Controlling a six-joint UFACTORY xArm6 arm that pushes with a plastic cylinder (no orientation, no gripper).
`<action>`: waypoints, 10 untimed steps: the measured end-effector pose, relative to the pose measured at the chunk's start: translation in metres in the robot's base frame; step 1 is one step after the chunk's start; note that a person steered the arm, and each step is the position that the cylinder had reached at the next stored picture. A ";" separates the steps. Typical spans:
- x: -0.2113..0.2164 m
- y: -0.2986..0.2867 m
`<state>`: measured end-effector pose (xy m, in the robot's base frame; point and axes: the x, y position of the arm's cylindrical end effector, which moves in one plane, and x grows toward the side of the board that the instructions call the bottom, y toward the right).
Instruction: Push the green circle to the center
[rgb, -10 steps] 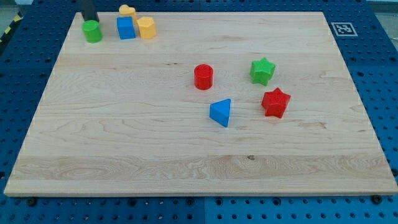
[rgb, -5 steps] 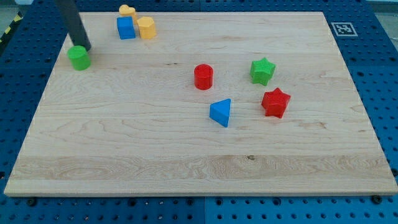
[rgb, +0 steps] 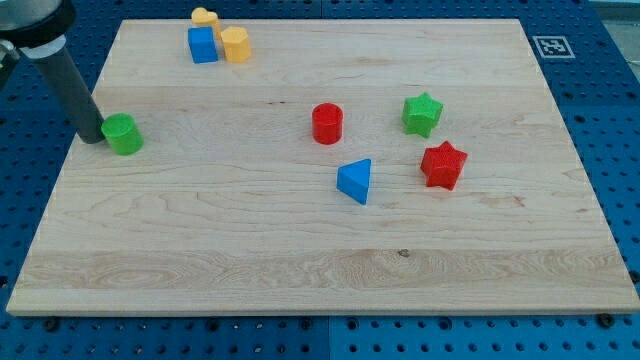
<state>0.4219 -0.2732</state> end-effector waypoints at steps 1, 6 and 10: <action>0.016 0.005; -0.013 0.008; -0.011 0.093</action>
<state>0.4113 -0.1801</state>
